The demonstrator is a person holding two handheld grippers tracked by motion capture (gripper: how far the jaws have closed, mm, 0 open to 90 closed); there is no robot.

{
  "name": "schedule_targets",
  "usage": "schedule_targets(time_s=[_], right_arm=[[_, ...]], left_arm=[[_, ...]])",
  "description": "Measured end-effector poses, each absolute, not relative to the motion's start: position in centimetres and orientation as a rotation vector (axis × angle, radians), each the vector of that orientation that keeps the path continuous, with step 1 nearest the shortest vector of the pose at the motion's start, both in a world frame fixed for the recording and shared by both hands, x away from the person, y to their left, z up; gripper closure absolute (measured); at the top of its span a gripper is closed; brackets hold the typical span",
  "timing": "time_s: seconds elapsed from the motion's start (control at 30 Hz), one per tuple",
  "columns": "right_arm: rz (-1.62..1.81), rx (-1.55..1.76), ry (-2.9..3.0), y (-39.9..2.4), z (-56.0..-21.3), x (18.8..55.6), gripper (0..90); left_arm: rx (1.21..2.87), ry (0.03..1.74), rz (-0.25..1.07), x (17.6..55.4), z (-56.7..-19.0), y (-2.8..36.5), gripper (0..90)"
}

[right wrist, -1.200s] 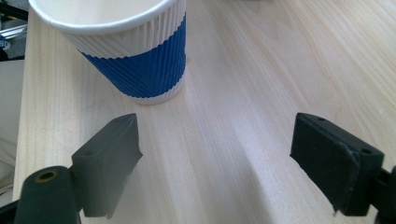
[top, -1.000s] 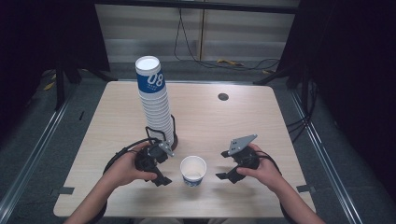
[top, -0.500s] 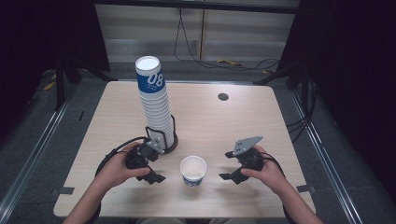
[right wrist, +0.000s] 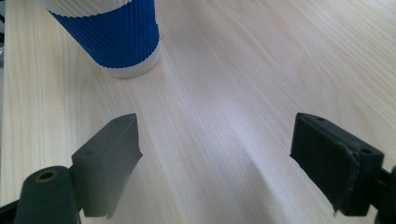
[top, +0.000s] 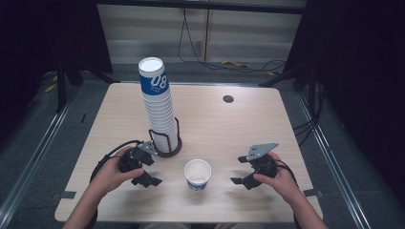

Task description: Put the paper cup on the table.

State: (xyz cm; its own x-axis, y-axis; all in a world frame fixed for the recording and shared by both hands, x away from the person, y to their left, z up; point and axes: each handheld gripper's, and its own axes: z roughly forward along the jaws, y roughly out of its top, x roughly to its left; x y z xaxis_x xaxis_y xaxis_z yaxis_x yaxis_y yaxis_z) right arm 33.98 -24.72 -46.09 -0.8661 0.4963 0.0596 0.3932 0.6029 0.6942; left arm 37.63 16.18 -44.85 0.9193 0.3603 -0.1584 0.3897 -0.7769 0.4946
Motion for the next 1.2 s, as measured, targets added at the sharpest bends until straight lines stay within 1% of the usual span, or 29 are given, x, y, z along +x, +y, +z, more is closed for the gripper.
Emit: schedule_targets(time_s=[0.03,0.1,0.13,0.2,0.27,0.33,0.73,1.2], right_arm=[[1.110,0.757,2.683,-24.9,-46.1,33.9,14.9],[1.118,0.767,2.671,-25.2,-46.2,33.8,14.9],[1.124,0.778,2.665,-25.4,-46.2,33.8,14.9],[1.126,0.786,2.655,-25.7,-46.3,33.7,14.9],[1.126,0.798,2.647,-26.1,-46.4,33.6,14.9],[1.133,0.804,2.637,-26.4,-46.4,33.4,14.9],[1.144,0.859,2.581,-28.2,-46.4,32.7,14.9],[1.159,0.935,2.538,-29.9,-47.4,32.0,14.9]], left_arm=[[2.518,0.572,-0.070,37.5,-44.9,16.3,16.4],[2.539,0.546,-0.071,37.7,-45.0,16.7,16.4],[2.501,0.581,-0.073,37.6,-45.2,16.8,16.4],[2.517,0.558,-0.062,37.8,-45.3,17.2,16.4],[2.472,0.608,-0.066,37.7,-45.6,17.4,16.4],[2.450,0.613,-0.065,37.8,-45.9,17.7,16.4],[2.443,0.634,-0.053,37.8,-47.8,19.2,16.4],[2.397,0.666,-0.011,37.4,-49.2,21.0,16.5]])
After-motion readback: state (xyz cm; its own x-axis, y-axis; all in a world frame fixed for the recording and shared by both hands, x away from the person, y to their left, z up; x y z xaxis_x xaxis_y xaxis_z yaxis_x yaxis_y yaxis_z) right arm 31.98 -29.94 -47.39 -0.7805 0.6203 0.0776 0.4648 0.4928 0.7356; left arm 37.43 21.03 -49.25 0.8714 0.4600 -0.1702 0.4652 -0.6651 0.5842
